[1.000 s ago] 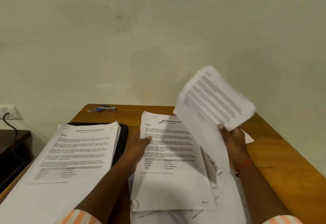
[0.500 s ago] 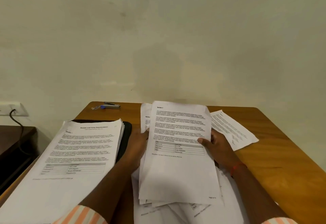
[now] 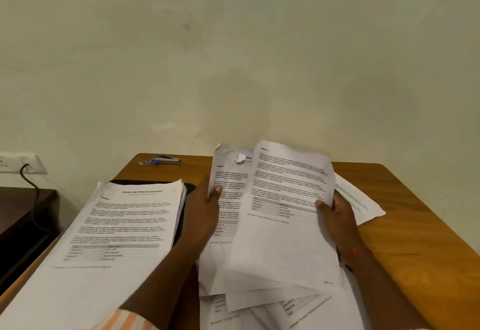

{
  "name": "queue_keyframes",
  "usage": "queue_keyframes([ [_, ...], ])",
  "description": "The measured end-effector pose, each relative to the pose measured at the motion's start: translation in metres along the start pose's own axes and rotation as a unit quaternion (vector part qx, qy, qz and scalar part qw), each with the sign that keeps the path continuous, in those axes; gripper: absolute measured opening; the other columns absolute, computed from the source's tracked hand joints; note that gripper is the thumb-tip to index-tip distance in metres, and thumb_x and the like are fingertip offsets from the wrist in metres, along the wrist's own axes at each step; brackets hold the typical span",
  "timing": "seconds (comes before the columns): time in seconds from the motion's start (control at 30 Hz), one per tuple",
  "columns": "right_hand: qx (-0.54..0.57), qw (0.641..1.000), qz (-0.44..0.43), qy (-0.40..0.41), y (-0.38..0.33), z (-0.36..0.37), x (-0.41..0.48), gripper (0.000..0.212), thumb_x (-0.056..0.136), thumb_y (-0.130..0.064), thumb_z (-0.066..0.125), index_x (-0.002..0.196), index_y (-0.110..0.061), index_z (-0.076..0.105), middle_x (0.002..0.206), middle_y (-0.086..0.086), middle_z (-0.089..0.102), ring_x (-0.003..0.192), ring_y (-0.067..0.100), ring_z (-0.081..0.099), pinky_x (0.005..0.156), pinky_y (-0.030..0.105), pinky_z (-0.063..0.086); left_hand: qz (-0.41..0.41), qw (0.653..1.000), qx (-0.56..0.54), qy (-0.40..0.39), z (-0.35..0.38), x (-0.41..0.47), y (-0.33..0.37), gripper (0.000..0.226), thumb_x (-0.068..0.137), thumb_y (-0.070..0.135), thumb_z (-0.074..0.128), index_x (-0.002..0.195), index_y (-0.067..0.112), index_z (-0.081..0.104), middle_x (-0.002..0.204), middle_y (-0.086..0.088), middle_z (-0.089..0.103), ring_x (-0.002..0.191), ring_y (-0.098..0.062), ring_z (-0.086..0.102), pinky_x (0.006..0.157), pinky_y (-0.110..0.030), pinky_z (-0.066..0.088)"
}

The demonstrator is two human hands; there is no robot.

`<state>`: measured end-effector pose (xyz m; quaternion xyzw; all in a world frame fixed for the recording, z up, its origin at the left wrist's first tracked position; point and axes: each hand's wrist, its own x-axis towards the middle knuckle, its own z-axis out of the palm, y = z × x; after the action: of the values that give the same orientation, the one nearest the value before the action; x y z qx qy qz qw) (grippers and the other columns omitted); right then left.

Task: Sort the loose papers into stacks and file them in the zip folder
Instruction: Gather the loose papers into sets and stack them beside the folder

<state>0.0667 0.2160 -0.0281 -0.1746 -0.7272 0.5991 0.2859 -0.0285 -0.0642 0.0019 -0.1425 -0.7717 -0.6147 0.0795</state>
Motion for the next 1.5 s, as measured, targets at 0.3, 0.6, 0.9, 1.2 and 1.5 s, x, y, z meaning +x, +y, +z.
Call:
queue_keyframes([
  [0.3,0.020,0.997,0.037,0.072,0.000,-0.007,0.003,0.045,0.096,-0.003,0.050,0.133,-0.027,0.059,0.118,-0.002,0.069,0.104,0.020,0.067,0.079,0.036,0.061,0.004,0.975,-0.005,0.224,-0.038,0.027,-0.009,0.011,0.105,0.021,0.053,0.113,0.017,0.061,0.098,0.004,0.067,0.085,-0.013,0.067,0.070,-0.028,0.054],
  [0.6,0.006,0.990,0.040,0.138,0.005,-0.009,0.005,0.030,0.096,-0.011,0.055,0.121,-0.025,0.063,0.110,0.001,0.071,0.097,0.024,0.069,0.079,0.044,0.062,-0.073,0.902,-0.066,0.420,-0.061,0.035,-0.011,0.028,0.102,0.013,0.050,0.127,0.008,0.061,0.124,-0.005,0.067,0.113,-0.022,0.062,0.098,-0.033,0.048],
  [0.9,-0.057,0.998,0.003,-0.010,-0.005,0.003,0.001,0.030,0.094,-0.010,0.055,0.123,-0.017,0.062,0.108,0.002,0.070,0.096,0.022,0.069,0.064,0.022,0.054,-0.080,0.992,-0.092,0.014,-0.008,0.013,0.002,0.019,0.102,0.023,0.060,0.118,0.019,0.068,0.104,0.005,0.076,0.090,-0.009,0.074,0.065,-0.014,0.054],
  [1.2,0.026,0.996,0.015,-0.087,-0.020,0.023,-0.015,0.011,0.099,-0.021,0.062,0.105,-0.021,0.071,0.094,-0.001,0.076,0.088,0.018,0.073,0.071,0.028,0.055,-0.087,0.988,-0.121,-0.039,0.010,-0.005,0.005,0.011,0.100,0.021,0.063,0.108,0.028,0.066,0.101,0.005,0.077,0.086,-0.014,0.077,0.070,-0.031,0.063],
  [1.5,0.160,0.985,0.051,-0.046,-0.023,0.026,-0.018,0.043,0.095,-0.059,0.054,0.124,-0.029,0.065,0.120,-0.001,0.072,0.110,0.026,0.069,0.093,0.048,0.055,-0.065,0.994,-0.077,-0.052,0.013,-0.008,0.002,0.021,0.098,0.024,0.066,0.118,0.017,0.067,0.102,0.005,0.077,0.086,-0.012,0.076,0.063,-0.022,0.061],
])
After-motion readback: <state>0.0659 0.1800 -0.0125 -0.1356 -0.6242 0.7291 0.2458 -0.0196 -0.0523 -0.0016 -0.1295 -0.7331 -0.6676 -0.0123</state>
